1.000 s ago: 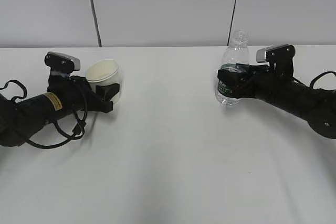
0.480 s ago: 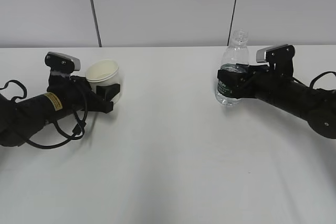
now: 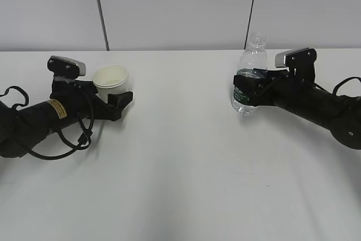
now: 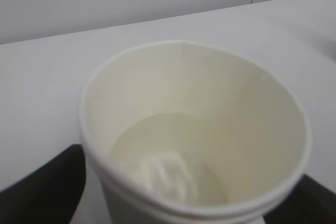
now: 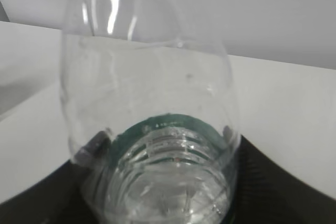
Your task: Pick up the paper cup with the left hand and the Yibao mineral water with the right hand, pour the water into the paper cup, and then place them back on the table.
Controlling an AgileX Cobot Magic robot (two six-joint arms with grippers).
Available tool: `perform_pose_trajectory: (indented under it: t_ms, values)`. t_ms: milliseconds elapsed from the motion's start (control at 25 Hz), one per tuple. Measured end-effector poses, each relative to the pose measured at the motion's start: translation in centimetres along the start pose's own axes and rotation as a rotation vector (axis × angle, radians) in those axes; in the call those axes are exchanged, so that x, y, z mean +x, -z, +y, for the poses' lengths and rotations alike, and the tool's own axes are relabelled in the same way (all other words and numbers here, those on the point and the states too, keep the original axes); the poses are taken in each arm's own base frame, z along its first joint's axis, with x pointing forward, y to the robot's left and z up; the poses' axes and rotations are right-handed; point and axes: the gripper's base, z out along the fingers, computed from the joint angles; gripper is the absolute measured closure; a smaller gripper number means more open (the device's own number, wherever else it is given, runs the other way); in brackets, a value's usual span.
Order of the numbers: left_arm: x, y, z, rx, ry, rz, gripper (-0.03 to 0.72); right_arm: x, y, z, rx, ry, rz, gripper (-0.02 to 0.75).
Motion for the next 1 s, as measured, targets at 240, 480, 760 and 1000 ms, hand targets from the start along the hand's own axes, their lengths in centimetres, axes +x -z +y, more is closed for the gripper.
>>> perform_pose_trajectory:
  t_ms: [240,480,760,1000]
  values:
    - [0.0,0.0,0.01,-0.001,0.001,0.0,0.097,0.0,0.0,0.0,0.0,0.0,0.0,0.254]
    - [0.0,0.0,0.02,-0.002,0.001,0.0,0.097,0.02,0.0,0.05,-0.006,0.004,0.002,0.132]
    - [0.0,0.0,0.03,-0.003,0.002,-0.001,0.097,0.14,0.0,0.2,-0.022,0.01,0.015,0.101]
    - [-0.09,0.0,-0.01,0.001,0.003,-0.011,0.097,0.39,0.04,0.19,-0.02,-0.003,0.058,0.09]
